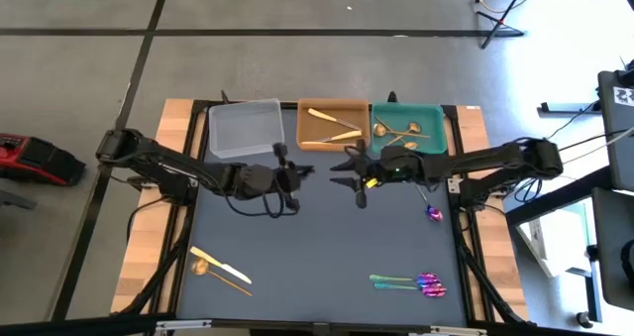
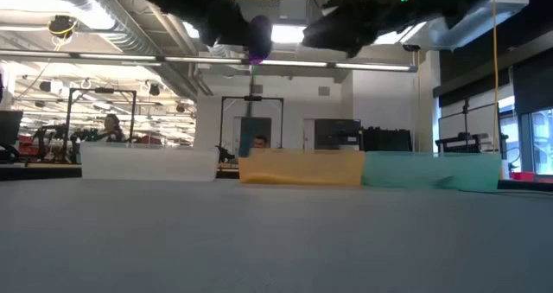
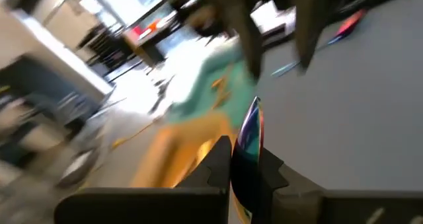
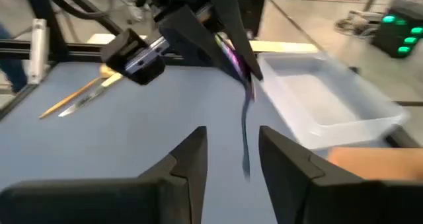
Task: Sort silverware by color (type)
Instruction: Put the iridescent blue spoon into the transparent bin
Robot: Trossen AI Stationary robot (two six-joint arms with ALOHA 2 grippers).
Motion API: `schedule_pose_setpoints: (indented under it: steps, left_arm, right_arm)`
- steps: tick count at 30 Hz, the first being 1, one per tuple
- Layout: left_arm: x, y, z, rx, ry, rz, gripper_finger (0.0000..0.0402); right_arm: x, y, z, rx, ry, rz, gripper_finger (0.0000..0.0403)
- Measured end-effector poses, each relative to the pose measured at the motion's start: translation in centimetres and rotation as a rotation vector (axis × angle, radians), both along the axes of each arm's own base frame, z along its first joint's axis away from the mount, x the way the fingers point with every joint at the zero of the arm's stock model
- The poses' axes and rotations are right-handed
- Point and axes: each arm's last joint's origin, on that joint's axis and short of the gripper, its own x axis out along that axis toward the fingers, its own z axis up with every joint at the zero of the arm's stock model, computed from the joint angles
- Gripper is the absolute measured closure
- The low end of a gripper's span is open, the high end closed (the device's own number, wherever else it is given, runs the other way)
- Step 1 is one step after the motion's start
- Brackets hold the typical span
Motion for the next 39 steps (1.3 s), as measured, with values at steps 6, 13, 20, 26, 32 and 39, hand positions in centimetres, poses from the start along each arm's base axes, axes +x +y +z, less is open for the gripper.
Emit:
schedule_pose_setpoints:
  steps: [6,13,20,26,32,39]
  left_arm:
    - [-2.2,1.0,2.1,0.162,0.098,0.301,0.0388]
    - [-5.6,5.9,4.4,0.172,0.133,0.530,0.0388]
    - [-8.1,12.6,3.1,0.018,0.257,0.646,0.0388]
    - [-9.6,16.6,-0.2,-0.080,0.383,0.752,0.0388]
    - [-10.4,18.6,-3.0,-0.181,0.460,0.756,0.0388]
    - [-10.3,19.6,-4.5,-0.217,0.491,0.781,0.0388]
  right_arm:
    - [-1.3,-0.4,0.9,-0.063,0.027,-0.135,0.0272]
    - [-1.1,-0.6,0.4,-0.142,0.058,-0.195,0.0271]
    - [-1.2,-0.6,0.3,-0.165,0.065,-0.188,0.0271]
    - [-1.2,-0.6,0.3,-0.170,0.068,-0.187,0.0271]
    - [-1.2,-0.7,0.3,-0.177,0.071,-0.189,0.0271]
    - [-1.2,-0.7,0.2,-0.177,0.077,-0.188,0.0271]
